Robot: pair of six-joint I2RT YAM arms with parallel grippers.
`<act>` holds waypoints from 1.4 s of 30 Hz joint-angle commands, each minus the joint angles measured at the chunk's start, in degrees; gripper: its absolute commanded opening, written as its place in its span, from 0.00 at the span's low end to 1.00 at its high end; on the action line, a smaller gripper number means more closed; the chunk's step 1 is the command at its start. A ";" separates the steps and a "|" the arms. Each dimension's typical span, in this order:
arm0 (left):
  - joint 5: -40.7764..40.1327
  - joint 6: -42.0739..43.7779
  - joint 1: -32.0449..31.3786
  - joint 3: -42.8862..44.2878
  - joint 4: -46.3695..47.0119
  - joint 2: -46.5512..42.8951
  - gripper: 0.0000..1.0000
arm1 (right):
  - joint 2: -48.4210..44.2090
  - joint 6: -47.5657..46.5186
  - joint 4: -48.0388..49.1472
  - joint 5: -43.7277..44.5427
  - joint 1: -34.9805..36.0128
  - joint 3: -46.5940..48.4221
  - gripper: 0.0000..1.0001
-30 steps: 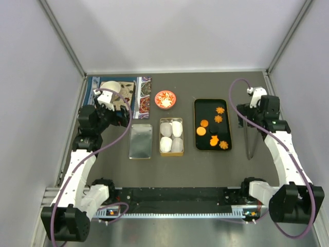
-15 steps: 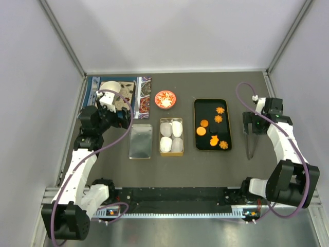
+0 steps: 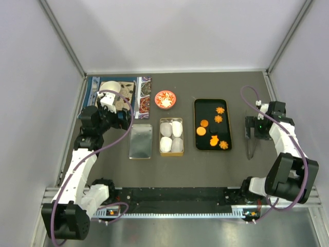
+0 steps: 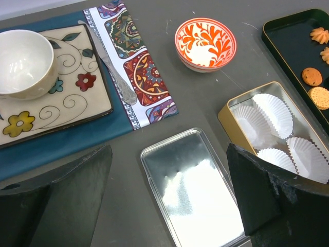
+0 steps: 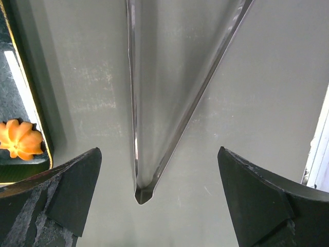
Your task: Pack the cookies
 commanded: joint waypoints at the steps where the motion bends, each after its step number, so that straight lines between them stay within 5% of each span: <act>1: 0.46 0.11 -0.18 -0.14 1.03 -1.38 0.99 | 1.28 -0.45 0.31 -1.89 -1.50 -0.12 0.96; 30: 1.08 -0.15 -0.18 -1.55 3.32 -2.08 0.99 | 15.25 -2.56 0.14 -5.15 -2.03 2.95 0.91; 42: 0.82 0.55 -0.18 -2.08 4.28 -0.94 0.99 | 19.74 -8.36 4.61 -6.99 -1.95 4.53 0.64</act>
